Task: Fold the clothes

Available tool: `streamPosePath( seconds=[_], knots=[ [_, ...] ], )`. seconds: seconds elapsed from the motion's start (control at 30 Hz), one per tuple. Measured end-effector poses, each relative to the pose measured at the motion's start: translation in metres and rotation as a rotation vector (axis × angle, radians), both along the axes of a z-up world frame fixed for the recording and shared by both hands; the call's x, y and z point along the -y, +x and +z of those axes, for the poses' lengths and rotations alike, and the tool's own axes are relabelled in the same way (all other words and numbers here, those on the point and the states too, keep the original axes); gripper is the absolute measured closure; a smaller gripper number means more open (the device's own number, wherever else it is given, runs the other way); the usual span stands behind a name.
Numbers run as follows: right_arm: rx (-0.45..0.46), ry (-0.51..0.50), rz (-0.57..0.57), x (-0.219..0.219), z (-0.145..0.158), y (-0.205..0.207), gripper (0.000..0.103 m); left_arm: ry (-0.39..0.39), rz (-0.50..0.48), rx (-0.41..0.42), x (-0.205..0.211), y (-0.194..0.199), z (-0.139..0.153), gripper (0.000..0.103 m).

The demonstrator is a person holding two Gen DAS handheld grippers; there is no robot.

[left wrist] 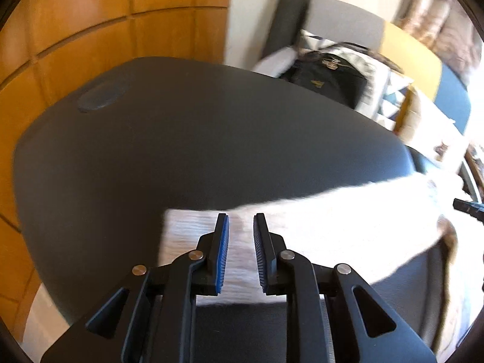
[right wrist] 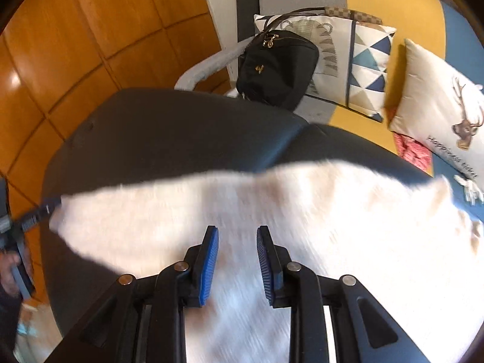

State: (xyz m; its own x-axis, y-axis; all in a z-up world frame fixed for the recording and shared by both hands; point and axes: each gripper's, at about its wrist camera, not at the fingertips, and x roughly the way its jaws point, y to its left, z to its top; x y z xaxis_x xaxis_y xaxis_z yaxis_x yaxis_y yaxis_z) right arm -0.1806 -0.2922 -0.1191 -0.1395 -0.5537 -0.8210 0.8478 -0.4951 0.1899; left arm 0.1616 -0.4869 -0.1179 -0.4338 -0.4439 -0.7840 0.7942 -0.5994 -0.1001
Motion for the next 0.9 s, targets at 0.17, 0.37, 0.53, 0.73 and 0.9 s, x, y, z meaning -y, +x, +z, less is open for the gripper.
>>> streamPosePath(
  seconds=[0.17,0.37,0.53,0.73,0.9],
  knots=[
    [-0.019,0.071,0.052,-0.019,-0.015,0.025,0.078,-0.012,-0.045,0.107,-0.002,-0.019,-0.021,0.085],
    [0.038,0.032,0.021,-0.033,-0.019,0.024,0.078,-0.046,-0.021,0.132,0.032,-0.035,-0.022,0.082],
    [0.065,-0.019,0.0,-0.064,-0.003,0.033,0.078,-0.088,-0.013,0.13,0.03,-0.044,0.002,0.082],
    [0.033,-0.014,-0.014,-0.078,-0.007,0.056,0.078,-0.05,-0.23,-0.092,-0.039,-0.08,0.043,0.082],
    [0.053,-0.055,-0.011,-0.072,-0.011,0.066,0.078,0.044,-0.556,-0.113,-0.121,-0.162,0.033,0.082]
  ],
)
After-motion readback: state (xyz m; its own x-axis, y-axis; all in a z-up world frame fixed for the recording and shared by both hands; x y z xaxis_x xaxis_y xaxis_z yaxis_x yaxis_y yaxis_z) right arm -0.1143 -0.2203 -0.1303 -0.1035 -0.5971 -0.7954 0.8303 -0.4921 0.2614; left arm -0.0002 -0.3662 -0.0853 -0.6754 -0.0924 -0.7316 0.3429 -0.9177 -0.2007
